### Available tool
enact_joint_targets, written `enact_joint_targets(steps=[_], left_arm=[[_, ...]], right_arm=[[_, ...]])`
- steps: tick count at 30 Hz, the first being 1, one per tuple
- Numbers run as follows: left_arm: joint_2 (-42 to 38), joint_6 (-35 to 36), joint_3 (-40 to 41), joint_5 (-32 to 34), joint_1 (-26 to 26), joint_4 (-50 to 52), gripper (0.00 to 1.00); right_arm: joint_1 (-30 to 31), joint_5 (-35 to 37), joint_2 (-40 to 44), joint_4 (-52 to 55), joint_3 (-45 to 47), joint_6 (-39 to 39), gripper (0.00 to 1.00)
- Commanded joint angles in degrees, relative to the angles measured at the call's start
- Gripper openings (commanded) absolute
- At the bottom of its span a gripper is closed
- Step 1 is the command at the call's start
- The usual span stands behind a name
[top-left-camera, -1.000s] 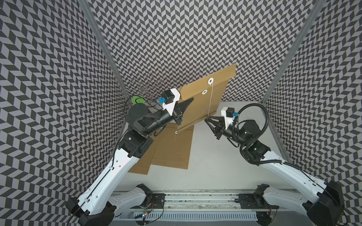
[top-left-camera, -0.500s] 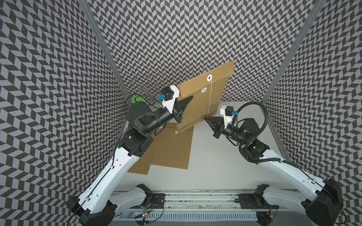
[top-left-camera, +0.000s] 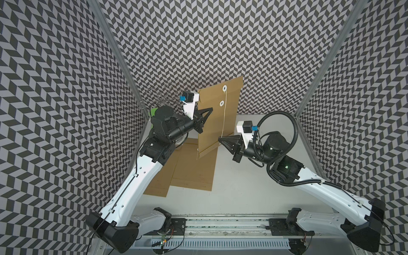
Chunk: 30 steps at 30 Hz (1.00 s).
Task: Close the mouth of the file bag
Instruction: Close the file bag.
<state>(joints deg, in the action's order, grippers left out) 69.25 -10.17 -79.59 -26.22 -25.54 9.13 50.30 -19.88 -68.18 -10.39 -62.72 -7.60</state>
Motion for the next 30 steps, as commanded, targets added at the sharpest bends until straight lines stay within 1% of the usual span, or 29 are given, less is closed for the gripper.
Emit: enact_joint_targets(steps=[1,3,7,9,10,15,19,24,27,30], left_arm=[[-1.0,-4.5,1.3,-6.3,1.1,-0.9,0.0],[-0.6,-7.1,1.8,-11.7,2.7,-2.3,0.0],[0.6,-10.4,2.5,-19.6,4.0,-4.5,0.0],[0.8,-12.1,4.0,-23.4,5.0,-7.2,0.0],[0.8,-14.0,4.5,-24.6,5.4,-8.0,0.0],[0.8,-15.4,6.4,-28.8,6.2,-10.0,0.0],[0.2,-16.9,7.8,-32.6,6.2,-13.4,0.0],[-0.1,-20.5,9.4,-37.0,6.2,-18.7,0.0],[-0.1,-21.3,9.5,-37.9,6.2,-19.7,0.0],[-0.1,-21.6,9.6,-38.2,6.3,-20.3,0.0]], right_arm=[[2.5,0.3,-2.5,3.0,-0.7,1.3,0.0],[3.8,0.1,-3.8,3.7,-0.9,1.7,0.0],[4.9,-2.3,-5.1,3.3,-0.6,1.0,0.0],[5.2,-3.4,-5.5,3.4,-0.6,0.7,0.0],[5.3,-3.6,-5.6,3.4,-0.2,0.6,0.0],[5.4,-4.4,-5.3,3.9,0.9,0.3,0.0],[5.3,-1.6,-4.6,4.9,1.8,0.7,0.0],[5.1,2.0,-4.4,7.2,2.4,0.5,0.0],[4.8,4.0,-3.9,8.3,2.8,0.5,0.0],[3.9,3.8,-3.2,9.0,3.2,0.5,0.0]])
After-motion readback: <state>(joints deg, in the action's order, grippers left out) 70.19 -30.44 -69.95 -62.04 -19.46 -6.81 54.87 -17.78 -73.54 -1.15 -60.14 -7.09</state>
